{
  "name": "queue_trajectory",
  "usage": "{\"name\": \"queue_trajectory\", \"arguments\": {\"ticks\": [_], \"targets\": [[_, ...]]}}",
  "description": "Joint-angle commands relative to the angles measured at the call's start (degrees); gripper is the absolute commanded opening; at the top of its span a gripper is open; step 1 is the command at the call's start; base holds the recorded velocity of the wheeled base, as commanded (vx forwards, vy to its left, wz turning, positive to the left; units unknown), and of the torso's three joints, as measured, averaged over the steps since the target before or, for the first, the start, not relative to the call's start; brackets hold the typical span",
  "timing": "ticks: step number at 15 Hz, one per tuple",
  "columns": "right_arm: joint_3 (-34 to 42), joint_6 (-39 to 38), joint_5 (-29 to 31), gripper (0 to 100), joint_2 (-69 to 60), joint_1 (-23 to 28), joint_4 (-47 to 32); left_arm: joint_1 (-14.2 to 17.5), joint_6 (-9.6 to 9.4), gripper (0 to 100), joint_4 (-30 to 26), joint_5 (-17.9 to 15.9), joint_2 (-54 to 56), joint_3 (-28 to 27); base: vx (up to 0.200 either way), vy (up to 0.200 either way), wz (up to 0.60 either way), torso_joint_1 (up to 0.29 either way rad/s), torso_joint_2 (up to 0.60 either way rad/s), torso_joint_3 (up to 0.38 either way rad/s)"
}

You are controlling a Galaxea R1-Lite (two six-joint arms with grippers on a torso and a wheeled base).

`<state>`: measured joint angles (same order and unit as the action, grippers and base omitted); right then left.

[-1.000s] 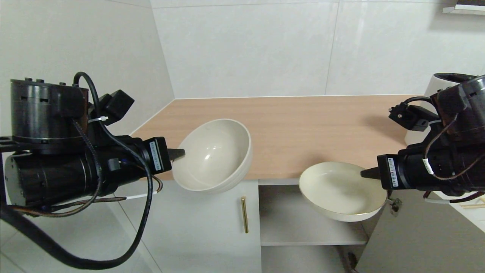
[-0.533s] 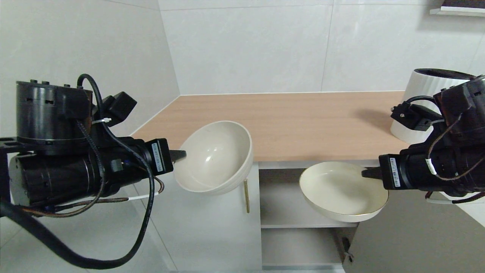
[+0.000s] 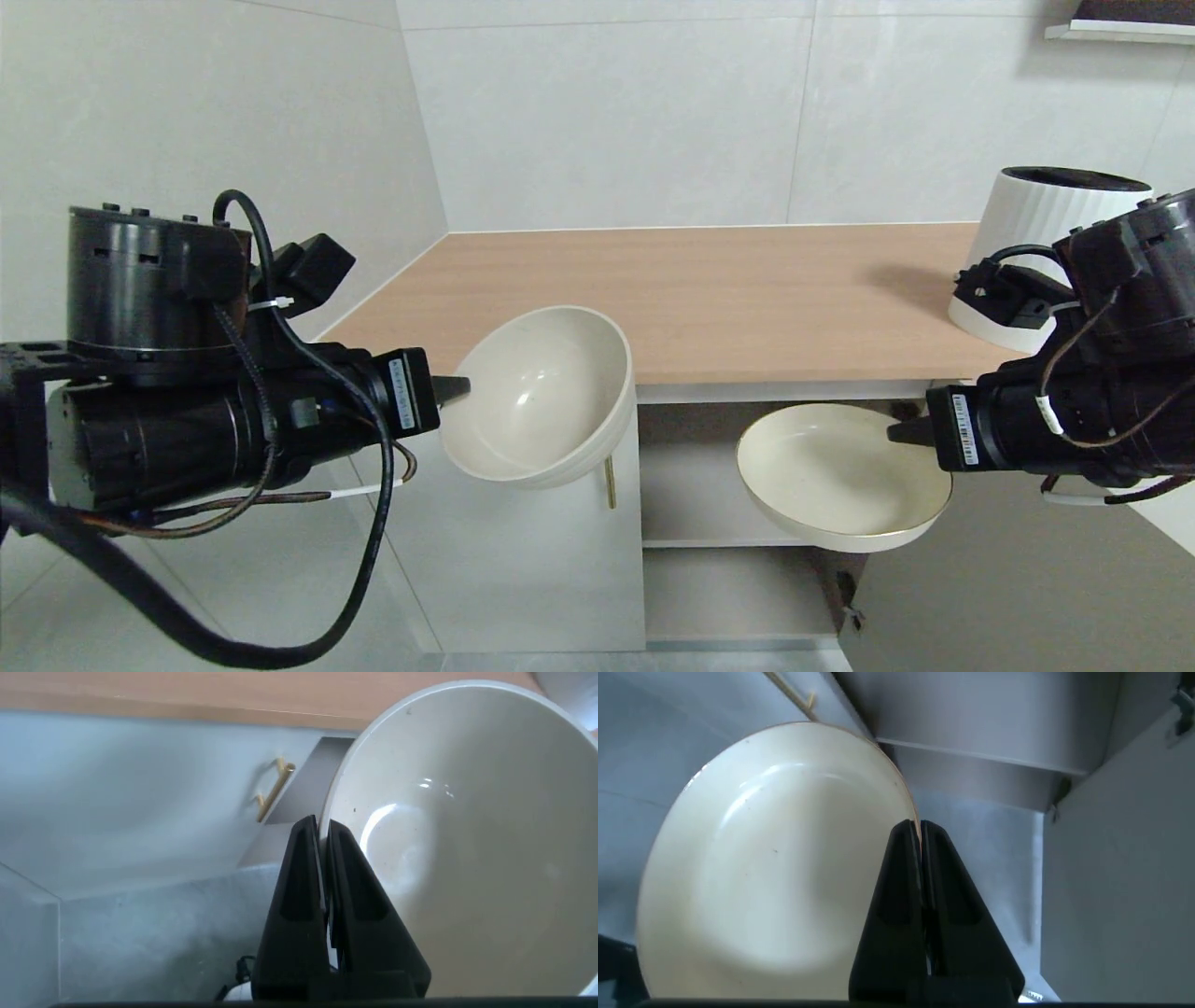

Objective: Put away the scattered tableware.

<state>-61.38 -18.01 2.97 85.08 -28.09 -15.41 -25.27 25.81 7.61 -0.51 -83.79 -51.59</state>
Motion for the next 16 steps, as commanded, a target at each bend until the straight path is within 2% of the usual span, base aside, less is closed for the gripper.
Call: {"name": "queue_trajectory", "arguments": {"ticks": [1, 6, 16], "targets": [[-0.1, 0.0, 0.1, 0, 2.5, 0.8, 0.6, 0.0, 0.03, 0, 0.0, 0.0, -0.7, -0.1, 0.0, 0.0, 0.0, 0.0, 0.0, 0.0], [2.0, 0.2, 0.2, 0, 3.9, 1.5, 4.6, 0.0, 0.03, 0, 0.1, 0.1, -2.0, 0.0, 0.0, 0.0, 0.0, -0.039, 0.1, 0.061], [2.1, 0.2, 0.4, 0, 5.4, 1.5, 4.9, 0.0, 0.03, 0, 0.1, 0.1, -3.0, 0.0, 0.0, 0.0, 0.0, -0.153, 0.44, 0.281]]}}
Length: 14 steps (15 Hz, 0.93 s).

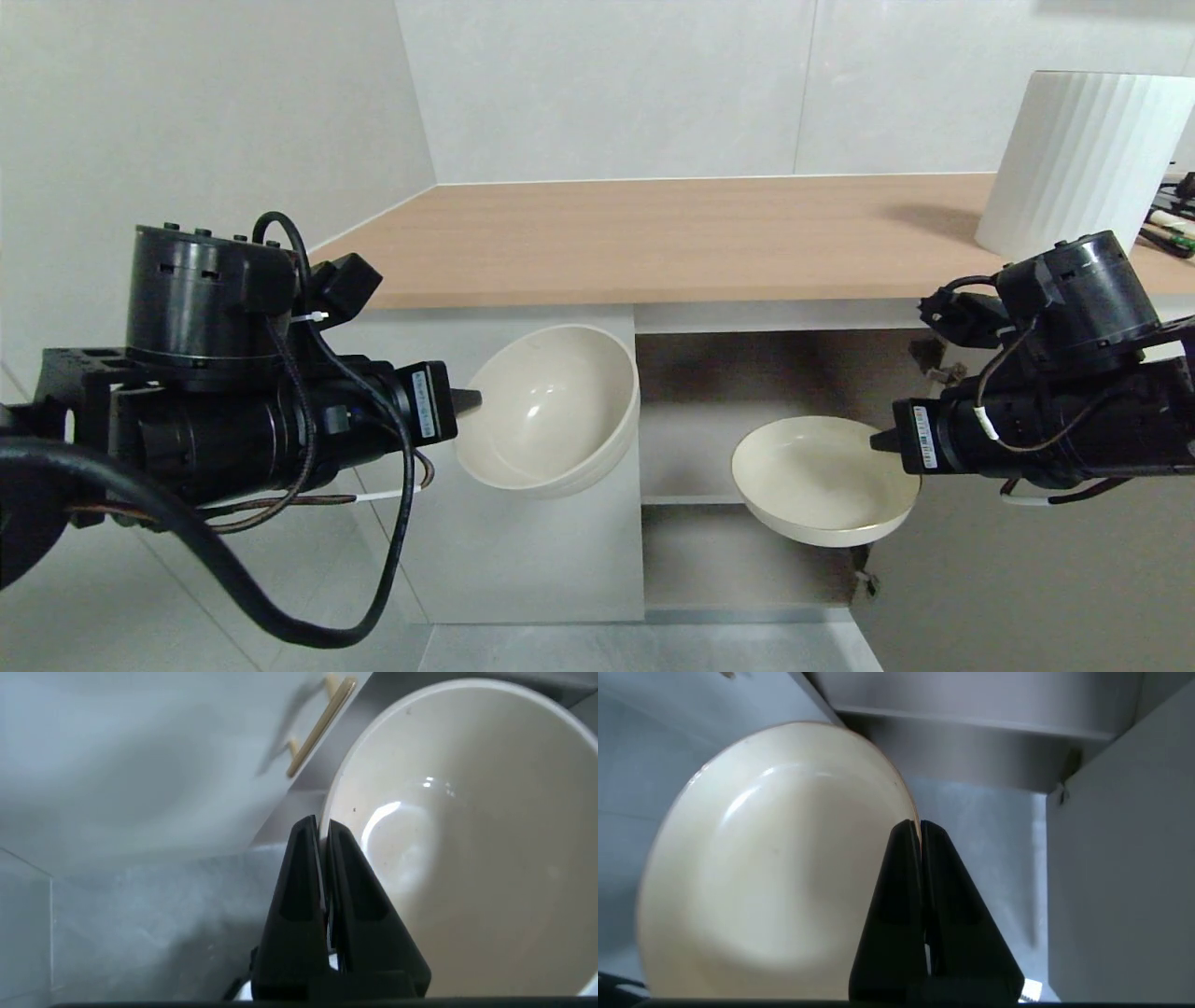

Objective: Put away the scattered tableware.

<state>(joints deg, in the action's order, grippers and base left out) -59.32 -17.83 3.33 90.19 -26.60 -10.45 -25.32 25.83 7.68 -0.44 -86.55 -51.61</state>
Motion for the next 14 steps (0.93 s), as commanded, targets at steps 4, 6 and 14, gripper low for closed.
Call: {"name": "queue_trajectory", "arguments": {"ticks": [4, 6, 14], "targets": [[0.0, 0.1, 0.0, 0, 0.9, 0.0, 0.0, 0.0, 0.01, 0, 0.1, 0.0, -0.3, 0.0, 0.0, 0.0, 0.0, -0.066, 0.28, 0.189], [0.1, 0.1, 0.0, 0, 1.2, 0.0, 0.5, -0.1, 0.01, 0, 0.1, 0.0, -0.2, 0.0, 0.0, 0.0, 0.0, -0.006, 0.03, 0.021], [0.6, -0.1, 1.9, 0, 18.7, 0.0, 12.5, -1.1, 0.01, 0, 0.1, 0.0, -0.9, 0.3, 0.0, 0.0, 0.0, 0.0, 0.0, 0.0]]}}
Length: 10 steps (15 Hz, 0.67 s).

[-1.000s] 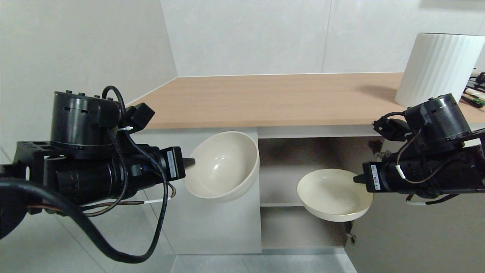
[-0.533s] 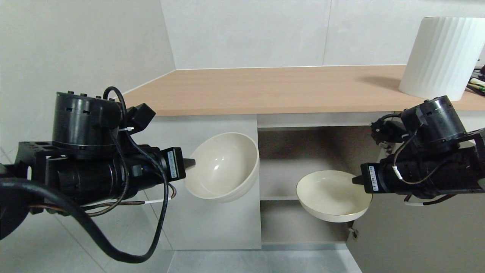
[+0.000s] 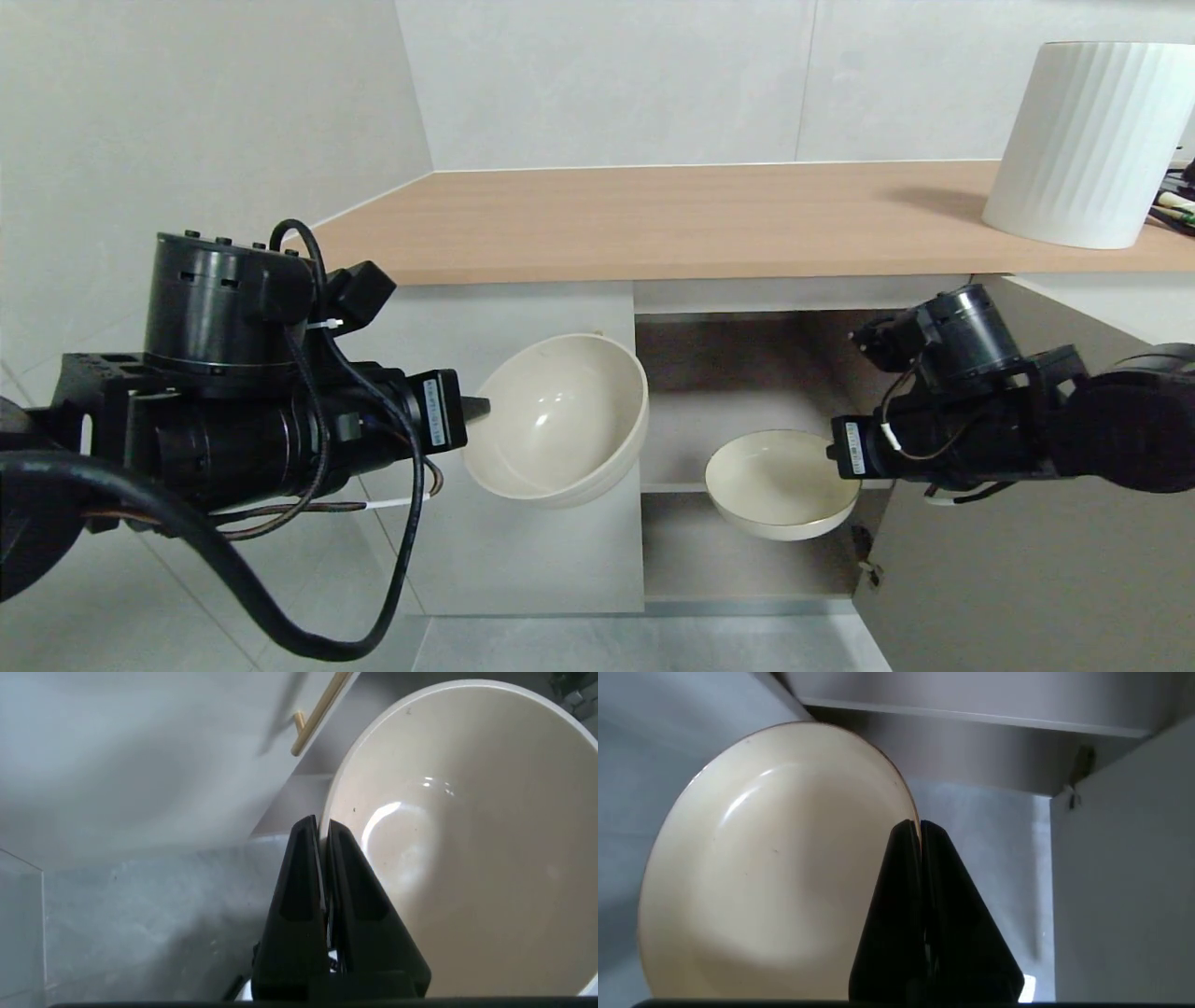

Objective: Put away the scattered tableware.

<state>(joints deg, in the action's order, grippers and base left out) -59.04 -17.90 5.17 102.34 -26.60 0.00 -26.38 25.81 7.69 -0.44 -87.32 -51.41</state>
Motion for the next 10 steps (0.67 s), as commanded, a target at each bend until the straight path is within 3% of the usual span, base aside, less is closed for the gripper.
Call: {"name": "queue_trajectory", "arguments": {"ticks": [1, 4, 6, 8, 10], "targets": [[0.4, -0.1, 1.0, 0, 9.5, 0.0, 4.9, -0.1, 0.03, 0, 0.0, 0.0, -0.2, 0.1, 0.0, 0.0, 0.0, 0.0, 0.0, 0.0], [-0.1, -0.5, 2.0, 0, 17.3, 0.0, 10.9, -0.1, 0.03, 0, 0.0, 0.0, -0.7, 0.1, 0.0, 0.0, 0.0, 0.0, 0.0, 0.0], [-0.2, -1.7, 2.6, 0, 24.0, 0.8, 21.2, -0.3, 0.03, 0, 0.0, 0.0, -0.8, 0.1, 0.0, 0.0, 0.0, 0.0, 0.0, 0.0], [-2.2, -1.9, 6.8, 0, 29.6, 1.4, 28.7, -0.9, 0.03, 0, 0.0, 0.1, -0.8, 0.1, 0.0, 0.0, 0.0, 0.0, 0.0, 0.0], [-6.3, -2.0, 10.1, 0, 34.3, 2.3, 30.3, -1.0, 0.03, 0, 0.0, 0.1, -0.9, 0.1, 0.0, 0.0, 0.0, 0.0, 0.0, 0.0]]}}
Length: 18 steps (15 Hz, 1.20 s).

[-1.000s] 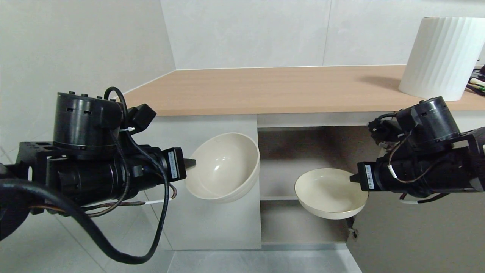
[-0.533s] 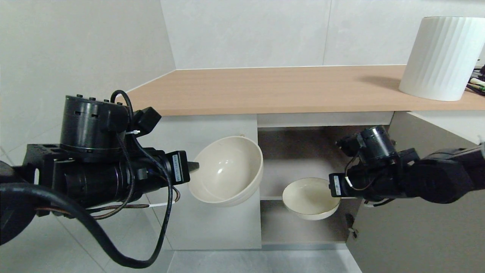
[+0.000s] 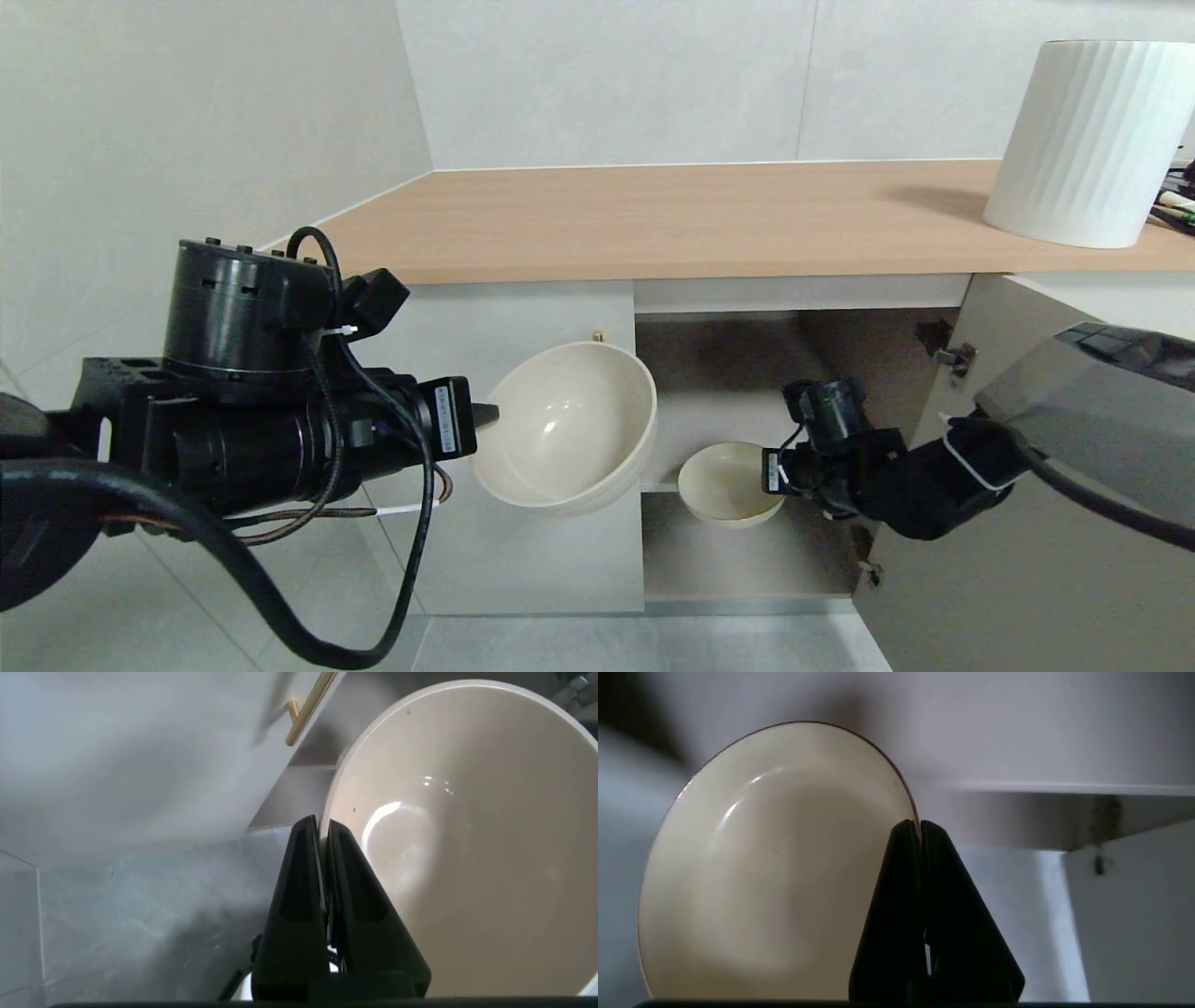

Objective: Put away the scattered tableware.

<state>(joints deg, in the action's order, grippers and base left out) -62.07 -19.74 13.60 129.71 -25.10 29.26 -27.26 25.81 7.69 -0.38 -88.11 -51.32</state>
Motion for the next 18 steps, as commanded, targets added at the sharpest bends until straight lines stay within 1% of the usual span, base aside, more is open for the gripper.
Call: {"name": "queue_trajectory", "arguments": {"ticks": [1, 4, 6, 9, 12, 14, 18], "targets": [[-4.7, -0.2, 2.1, 0, 8.4, 1.2, 1.2, -0.2, 0.03, 0, 0.0, -0.1, -0.2, 0.0, 0.0, 0.0, 0.0, 0.0, 0.0, 0.0], [-11.1, -2.1, 4.1, 0, 12.2, 2.7, 0.9, -0.3, 0.03, 0, 0.0, 0.0, -0.8, 0.0, 0.0, 0.0, 0.0, 0.0, 0.0, 0.0], [-15.1, -2.4, 6.2, 0, 14.7, 4.7, 0.7, -0.4, 0.12, 0, 0.0, 0.0, -1.2, 0.0, 0.0, 0.0, 0.0, 0.0, 0.0, 0.0], [-18.4, -2.6, 7.0, 0, 17.2, 5.8, 0.7, -0.4, 0.12, 0, 0.0, 0.0, -1.2, 0.0, 0.0, 0.0, 0.0, 0.0, 0.0, 0.0], [-22.8, -2.7, 9.1, 0, 20.2, 6.5, 0.7, -0.4, 0.12, 0, 0.0, 0.0, -1.4, 0.0, 0.0, 0.0, 0.0, 0.0, 0.0, 0.0], [-25.4, -4.0, 9.6, 0, 21.6, 6.6, 0.6, -0.4, 0.12, 0, 0.1, 0.1, -1.5, 0.0, 0.0, 0.0, 0.0, 0.0, 0.0, 0.0], [-28.3, -4.1, 10.3, 0, 22.9, 7.2, 0.6, -0.4, 0.12, 0, 0.1, 0.1, -1.7, 0.0, 0.0, 0.0, 0.0, 0.0, 0.0, 0.0]]}}
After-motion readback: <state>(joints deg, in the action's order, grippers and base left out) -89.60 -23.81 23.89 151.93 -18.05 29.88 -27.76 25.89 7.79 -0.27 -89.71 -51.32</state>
